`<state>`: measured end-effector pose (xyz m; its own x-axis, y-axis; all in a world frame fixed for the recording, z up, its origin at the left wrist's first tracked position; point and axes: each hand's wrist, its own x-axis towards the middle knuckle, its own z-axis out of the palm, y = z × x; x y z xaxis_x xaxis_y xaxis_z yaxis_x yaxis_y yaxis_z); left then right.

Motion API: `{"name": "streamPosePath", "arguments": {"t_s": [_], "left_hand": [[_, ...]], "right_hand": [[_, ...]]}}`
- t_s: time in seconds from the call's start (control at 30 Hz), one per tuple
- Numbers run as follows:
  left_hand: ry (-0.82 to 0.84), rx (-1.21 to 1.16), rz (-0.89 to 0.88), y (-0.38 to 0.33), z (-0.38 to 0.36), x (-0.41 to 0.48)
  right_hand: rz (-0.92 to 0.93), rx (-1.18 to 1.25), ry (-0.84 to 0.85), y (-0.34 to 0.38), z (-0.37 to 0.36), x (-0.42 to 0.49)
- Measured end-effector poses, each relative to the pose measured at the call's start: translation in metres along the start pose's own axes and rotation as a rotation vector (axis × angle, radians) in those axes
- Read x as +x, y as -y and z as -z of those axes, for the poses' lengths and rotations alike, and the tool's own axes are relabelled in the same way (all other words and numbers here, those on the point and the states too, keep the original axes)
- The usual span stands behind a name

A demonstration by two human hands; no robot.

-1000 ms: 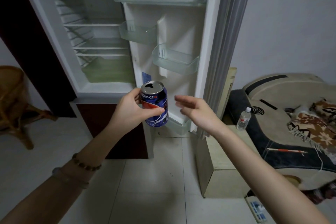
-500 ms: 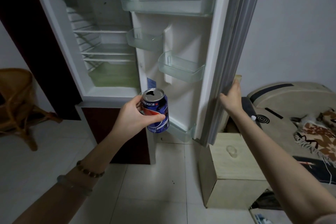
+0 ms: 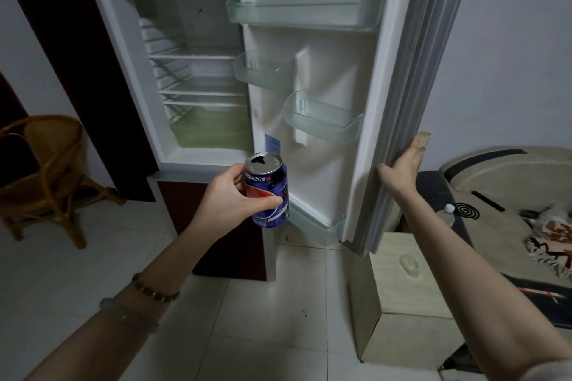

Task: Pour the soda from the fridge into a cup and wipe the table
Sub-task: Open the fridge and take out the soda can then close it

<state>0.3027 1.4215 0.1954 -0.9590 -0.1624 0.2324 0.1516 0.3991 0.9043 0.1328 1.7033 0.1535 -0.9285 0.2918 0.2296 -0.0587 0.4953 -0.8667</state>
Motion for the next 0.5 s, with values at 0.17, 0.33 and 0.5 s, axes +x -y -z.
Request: {"name": "streamPosePath", "arguments": {"t_s": [0.17,0.33,0.5], "left_hand": [[-0.032,-0.013,-0.026,0.001,0.001,0.001],[-0.054,-0.017,-0.044,0.003,0.002,-0.004],[-0.048,-0.013,-0.053,0.005,0.009,-0.016]], "right_hand": [[0.091,-0.074,0.025,-0.005,-0.002,-0.020],[0.246,-0.158,0.118,-0.010,-0.004,-0.052],[0.477,-0.358,0.166,-0.007,-0.005,-0.090]]}}
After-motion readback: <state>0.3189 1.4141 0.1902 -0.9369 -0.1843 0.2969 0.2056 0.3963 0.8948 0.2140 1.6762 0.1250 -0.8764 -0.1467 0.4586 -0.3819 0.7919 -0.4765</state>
